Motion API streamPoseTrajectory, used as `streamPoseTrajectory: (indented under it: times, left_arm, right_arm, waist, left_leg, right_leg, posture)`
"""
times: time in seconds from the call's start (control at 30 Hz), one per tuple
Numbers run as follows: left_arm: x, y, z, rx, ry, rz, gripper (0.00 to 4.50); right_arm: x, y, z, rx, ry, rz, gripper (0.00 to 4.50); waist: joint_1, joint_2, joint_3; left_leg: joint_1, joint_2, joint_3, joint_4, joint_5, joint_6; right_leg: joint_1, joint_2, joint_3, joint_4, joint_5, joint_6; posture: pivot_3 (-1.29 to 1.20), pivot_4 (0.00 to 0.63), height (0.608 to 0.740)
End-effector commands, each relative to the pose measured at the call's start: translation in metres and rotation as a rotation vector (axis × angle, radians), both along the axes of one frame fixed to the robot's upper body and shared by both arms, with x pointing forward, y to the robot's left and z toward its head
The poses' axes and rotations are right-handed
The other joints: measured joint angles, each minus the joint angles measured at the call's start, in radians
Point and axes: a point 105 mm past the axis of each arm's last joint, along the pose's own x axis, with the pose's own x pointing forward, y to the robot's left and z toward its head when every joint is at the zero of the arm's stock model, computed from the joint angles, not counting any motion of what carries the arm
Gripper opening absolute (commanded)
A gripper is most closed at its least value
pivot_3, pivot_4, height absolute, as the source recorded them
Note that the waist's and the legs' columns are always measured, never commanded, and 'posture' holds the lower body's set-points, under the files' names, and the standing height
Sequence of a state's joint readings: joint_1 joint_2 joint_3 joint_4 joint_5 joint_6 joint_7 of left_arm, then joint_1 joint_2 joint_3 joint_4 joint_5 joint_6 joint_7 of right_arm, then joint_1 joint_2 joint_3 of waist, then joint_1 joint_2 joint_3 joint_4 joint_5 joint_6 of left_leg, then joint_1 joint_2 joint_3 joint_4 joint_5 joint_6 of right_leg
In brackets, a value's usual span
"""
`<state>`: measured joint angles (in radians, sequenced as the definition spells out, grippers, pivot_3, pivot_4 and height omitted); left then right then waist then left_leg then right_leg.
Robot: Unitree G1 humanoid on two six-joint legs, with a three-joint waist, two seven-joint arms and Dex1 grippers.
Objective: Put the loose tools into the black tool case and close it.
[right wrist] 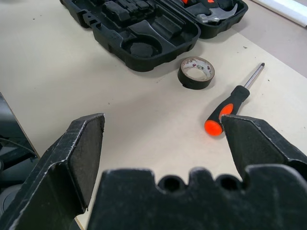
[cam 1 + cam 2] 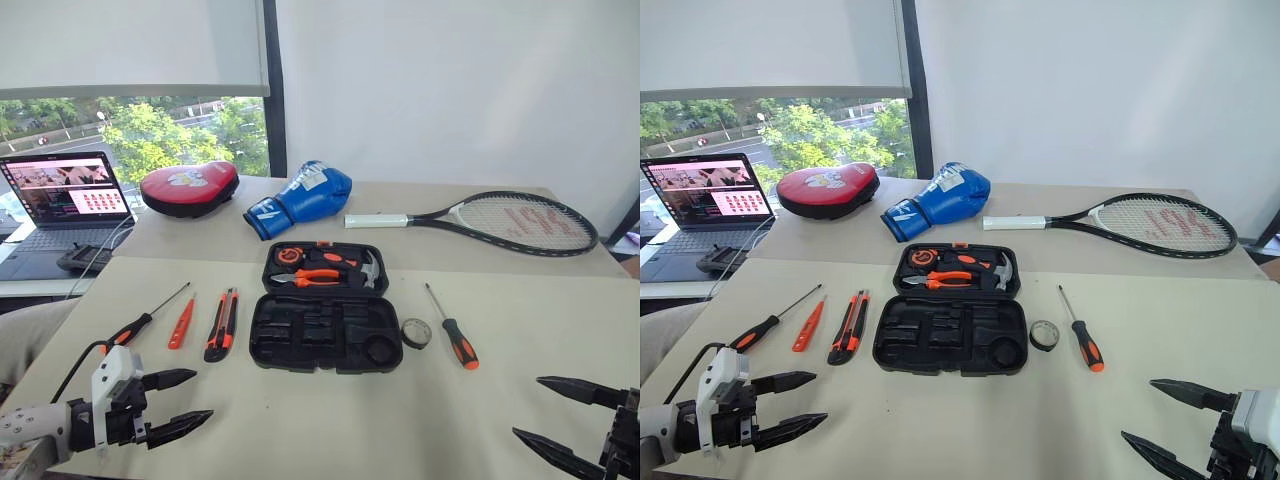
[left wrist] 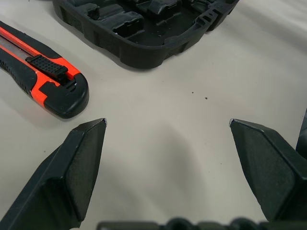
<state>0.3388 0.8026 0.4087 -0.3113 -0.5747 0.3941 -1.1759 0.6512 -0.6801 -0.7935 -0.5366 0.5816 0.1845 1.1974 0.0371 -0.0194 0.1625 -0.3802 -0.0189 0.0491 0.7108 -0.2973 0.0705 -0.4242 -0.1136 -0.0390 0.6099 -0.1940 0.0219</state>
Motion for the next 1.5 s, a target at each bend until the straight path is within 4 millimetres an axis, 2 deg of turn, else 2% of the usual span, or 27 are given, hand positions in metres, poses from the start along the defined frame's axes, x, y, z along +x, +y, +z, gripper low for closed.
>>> streamPoseTrajectory:
  times: [0.03, 0.1, 0.17, 0.23, 0.33, 0.37, 0.4, 0.53, 0.63, 0.73, 0.83, 1.03, 1.1, 1.13, 1.2, 1.23, 1.3, 1.33, 1.43, 1.5]
  left_arm:
    - [0.019, -0.001, 0.013, -0.063, -0.075, 0.125, 4.41]
    - [0.047, 0.007, 0.030, -0.176, -0.125, 0.338, 4.41]
    - [0.066, 0.021, 0.039, -0.199, -0.133, 0.478, 4.41]
    - [0.079, 0.035, 0.043, -0.159, -0.121, 0.585, 4.41]
    - [0.091, 0.057, 0.047, -0.017, -0.079, 0.652, 4.41]
    - [0.093, 0.067, 0.052, -0.003, -0.062, 0.651, 4.41]
    - [0.095, 0.074, 0.056, -0.002, -0.051, 0.647, 4.41]
    - [0.098, 0.103, 0.051, 0.252, 0.024, 0.550, 4.41]
    - [0.109, 0.121, 0.052, 0.348, 0.014, 0.551, 4.41]
    - [0.112, 0.133, 0.040, 0.393, 0.083, 0.546, 4.41]
    - [0.109, 0.133, 0.028, 0.409, 0.166, 0.481, 3.77]
    - [0.106, 0.133, 0.022, 0.433, 0.199, 0.415, 1.59]
    - [0.114, 0.123, 0.038, 0.384, 0.098, 0.362, 0.80]
    - [0.121, 0.113, 0.053, 0.337, 0.022, 0.324, 0.78]
    - [0.127, 0.072, 0.087, 0.244, -0.084, 0.140, 0.78]
    - [0.127, 0.050, 0.095, 0.252, -0.093, 0.039, 0.78]
    - [0.126, 0.021, 0.094, 0.327, -0.090, -0.109, 0.78]
    - [0.132, -0.003, 0.094, 0.357, -0.118, -0.192, 0.78]
    - [0.147, -0.052, 0.097, 0.410, -0.179, -0.339, 0.78]
    - [0.162, -0.079, 0.096, 0.438, -0.187, -0.373, 0.78]
  right_arm:
    - [0.010, 0.016, 0.014, 0.030, -0.082, 0.045, 4.47]
    - [0.023, 0.042, 0.030, 0.103, -0.159, 0.112, 4.47]
    - [0.028, 0.065, 0.041, 0.172, -0.191, 0.196, 4.47]
    - [0.031, 0.081, 0.050, 0.208, -0.217, 0.253, 4.47]
    - [0.032, 0.105, 0.061, 0.232, -0.208, 0.371, 4.47]
    - [0.030, 0.112, 0.063, 0.232, -0.187, 0.416, 4.47]
    - [0.028, 0.116, 0.064, 0.231, -0.171, 0.441, 4.47]
    - [0.022, 0.126, 0.073, 0.237, -0.156, 0.513, 4.47]
    - [0.021, 0.128, 0.076, 0.234, -0.160, 0.511, 4.47]
    - [0.019, 0.128, 0.076, 0.232, -0.160, 0.501, 4.47]
    - [0.017, 0.126, 0.074, 0.224, -0.153, 0.485, 4.50]
    - [0.014, 0.123, 0.072, 0.219, -0.147, 0.466, 4.50]
    - [0.014, 0.122, 0.072, 0.218, -0.146, 0.456, 4.50]
    - [0.014, 0.121, 0.072, 0.222, -0.148, 0.447, 4.50]
    - [0.014, 0.118, 0.071, 0.224, -0.150, 0.416, 4.50]
    - [0.014, 0.116, 0.070, 0.225, -0.150, 0.393, 4.50]
    - [0.015, 0.111, 0.067, 0.225, -0.144, 0.351, 4.50]
    - [0.013, 0.106, 0.061, 0.217, -0.124, 0.319, 4.50]
    - [0.008, 0.094, 0.053, 0.216, -0.096, 0.244, 4.50]
    - [0.005, 0.085, 0.054, 0.222, -0.111, 0.173, 4.50]
  waist:
    - [0.000, 0.000, 0.000]
    - [0.000, 0.001, 0.001]
    - [0.000, -0.001, 0.002]
    - [0.000, -0.002, 0.002]
    - [-0.002, -0.002, 0.002]
    - [-0.004, -0.002, 0.002]
    - [-0.004, -0.002, 0.002]
    - [0.000, -0.002, 0.002]
    - [0.007, -0.002, 0.002]
    - [0.006, -0.004, 0.002]
    - [0.003, -0.005, 0.001]
    - [0.000, -0.006, 0.001]
    - [0.000, -0.006, 0.001]
    - [0.000, -0.006, 0.001]
    - [0.006, -0.008, 0.002]
    - [0.013, -0.009, 0.002]
    - [0.023, -0.011, 0.002]
    - [0.023, -0.011, 0.002]
    - [0.030, -0.006, 0.000]
    - [0.026, -0.006, 0.000]
  left_leg:
    - [0.000, 0.000, 0.000, 0.000, 0.000, 0.000]
    - [0.001, 0.000, 0.000, 0.000, 0.000, 0.000]
    - [0.002, 0.001, 0.000, 0.001, 0.000, -0.001]
    - [0.001, 0.001, -0.001, 0.001, 0.002, -0.004]
    - [0.001, 0.001, -0.001, -0.001, 0.004, -0.004]
    - [0.001, 0.001, -0.001, -0.001, 0.006, 0.001]
    - [0.000, 0.000, -0.001, -0.001, 0.006, 0.002]
    - [-0.003, 0.000, -0.001, -0.001, 0.003, 0.000]
    - [-0.006, 0.000, 0.000, -0.001, 0.003, -0.001]
    - [-0.009, -0.001, 0.001, -0.001, 0.003, 0.000]
    - [-0.010, -0.001, 0.004, -0.001, 0.003, 0.000]
    - [-0.011, -0.001, 0.007, 0.000, 0.001, 0.005]
    - [-0.010, -0.001, 0.007, 0.000, -0.001, 0.007]
    - [-0.010, 0.000, 0.007, 0.001, -0.001, 0.007]
    - [-0.011, 0.000, 0.007, 0.002, -0.001, 0.007]
    - [-0.012, 0.000, 0.006, 0.003, -0.001, 0.007]
    - [-0.017, 0.000, 0.003, 0.007, 0.002, 0.003]
    - [-0.019, 0.000, 0.003, 0.010, 0.003, 0.002]
    - [-0.018, -0.005, 0.005, 0.012, 0.001, 0.007]
    - [-0.019, -0.006, 0.006, 0.015, 0.000, 0.010]
  right_leg:
    - [0.000, 0.000, 0.000, 0.000, 0.000, 0.000]
    - [0.000, 0.000, 0.000, -0.001, 0.000, 0.001]
    - [0.001, -0.001, 0.001, 0.000, 0.000, 0.005]
    - [0.001, 0.001, 0.001, 0.001, 0.006, 0.012]
    - [0.000, 0.007, -0.001, 0.001, 0.009, 0.007]
    - [-0.001, 0.010, -0.001, 0.002, 0.010, 0.004]
    - [-0.001, 0.011, -0.001, 0.002, 0.010, 0.004]
    - [-0.004, 0.014, -0.002, 0.001, 0.008, 0.002]
    - [-0.007, 0.013, -0.002, 0.000, 0.007, 0.002]
    - [-0.009, 0.009, -0.003, 0.000, 0.007, 0.003]
    - [-0.011, 0.008, -0.002, 0.000, 0.008, 0.003]
    - [-0.012, 0.007, -0.001, 0.001, 0.008, 0.003]
    - [-0.012, 0.006, -0.001, 0.001, 0.008, 0.003]
    - [-0.012, 0.005, -0.001, 0.001, 0.008, 0.003]
    - [-0.013, 0.003, -0.001, 0.001, 0.008, 0.003]
    - [-0.013, 0.002, -0.003, 0.001, 0.008, 0.003]
    - [-0.014, 0.002, -0.005, 0.002, 0.008, 0.004]
    - [-0.014, 0.005, -0.006, 0.002, 0.009, 0.005]
    - [-0.011, 0.005, -0.003, 0.001, 0.009, 0.007]
    - [-0.010, 0.006, -0.002, 0.001, 0.010, 0.009]
  posture:
    - [0.00, 0.150, 0.740]
    - [0.00, 0.150, 0.740]
    - [0.00, 0.150, 0.740]
    - [0.00, 0.150, 0.740]
    - [0.00, 0.150, 0.740]
    - [0.00, 0.150, 0.740]
    - [0.00, 0.150, 0.740]
    - [0.00, 0.150, 0.740]
    - [0.00, 0.150, 0.740]
    - [0.00, 0.150, 0.740]
    - [0.00, 0.150, 0.740]
    - [0.00, 0.150, 0.740]
    - [0.00, 0.150, 0.740]
    - [0.00, 0.150, 0.740]
    - [0.00, 0.150, 0.740]
    - [0.00, 0.150, 0.740]
    - [0.00, 0.150, 0.740]
    - [0.00, 0.150, 0.740]
    - [0.00, 0.150, 0.740]
    - [0.00, 0.150, 0.740]
